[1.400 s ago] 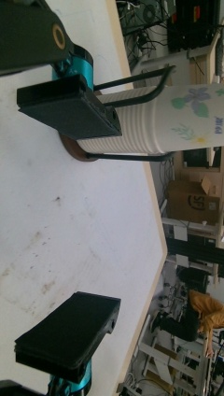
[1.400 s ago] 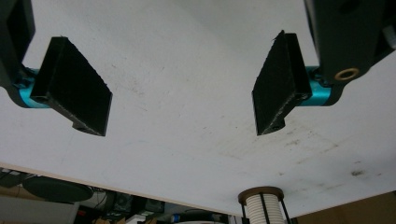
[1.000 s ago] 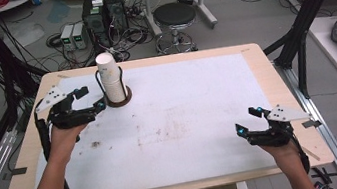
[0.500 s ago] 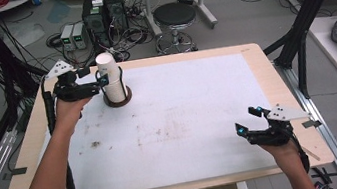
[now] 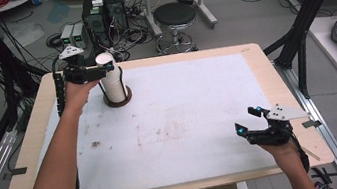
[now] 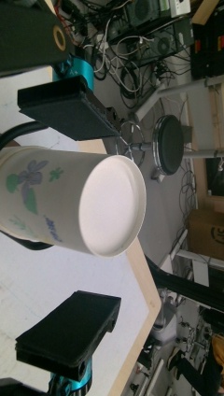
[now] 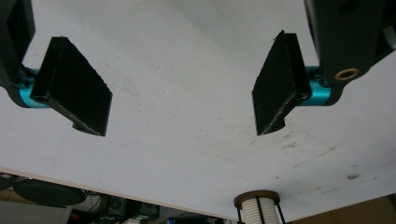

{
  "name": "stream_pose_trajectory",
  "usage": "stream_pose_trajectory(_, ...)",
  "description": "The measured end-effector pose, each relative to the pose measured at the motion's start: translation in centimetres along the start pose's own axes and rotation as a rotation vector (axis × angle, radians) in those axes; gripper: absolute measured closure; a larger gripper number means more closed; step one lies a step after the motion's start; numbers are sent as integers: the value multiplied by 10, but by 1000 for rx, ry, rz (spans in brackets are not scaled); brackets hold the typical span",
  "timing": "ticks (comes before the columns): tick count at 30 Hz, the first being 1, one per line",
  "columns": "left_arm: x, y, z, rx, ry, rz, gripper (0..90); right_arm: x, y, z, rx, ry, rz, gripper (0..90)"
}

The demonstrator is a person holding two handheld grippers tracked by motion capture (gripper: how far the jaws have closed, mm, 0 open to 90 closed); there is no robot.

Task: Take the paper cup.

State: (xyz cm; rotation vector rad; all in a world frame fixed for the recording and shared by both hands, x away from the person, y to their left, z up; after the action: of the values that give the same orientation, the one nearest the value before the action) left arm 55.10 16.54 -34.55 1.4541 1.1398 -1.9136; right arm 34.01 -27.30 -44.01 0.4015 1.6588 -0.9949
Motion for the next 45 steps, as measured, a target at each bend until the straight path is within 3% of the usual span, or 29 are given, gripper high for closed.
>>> stream_pose_trajectory(4,-2,10,0,-14,1,-9,165,1,1,0,-3,0,-2,204)
stream_pose_trajectory(11,4,16,-2,-22,2,-34,267,1,-1,1,0,0,-3,204)
stream_pose_trajectory(14,4,17,-2,-26,-2,-29,330,2,-1,1,1,2,-3,204)
stream_pose_trajectory(18,3,15,-3,-25,-3,-25,337,2,0,1,1,1,-3,204)
stream_pose_trajectory(22,-3,11,-3,-24,-7,9,341,2,0,0,-2,1,-6,204)
stream_pose_trajectory(27,-15,1,-4,-9,-43,79,346,1,0,-1,-3,-3,-5,204)
stream_pose_trajectory(32,-36,-14,1,4,-41,127,350,1,0,-1,-3,-6,-3,204)
stream_pose_trajectory(36,-55,-31,5,-12,-29,184,356,0,0,-1,-1,-4,-3,204)
stream_pose_trajectory(45,-82,-72,10,-36,-33,258,365,-1,-2,-2,1,-5,3,204)
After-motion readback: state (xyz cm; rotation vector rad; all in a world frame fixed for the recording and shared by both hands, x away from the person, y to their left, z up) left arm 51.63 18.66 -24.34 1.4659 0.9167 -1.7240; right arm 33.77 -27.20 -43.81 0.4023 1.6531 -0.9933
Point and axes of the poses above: each handheld gripper's, and its own axes: y roughly forward along the jaws, x roughly out of its underside, z roughly to its right, the point moved 9 cm from there along y, roughly forward along the jaws
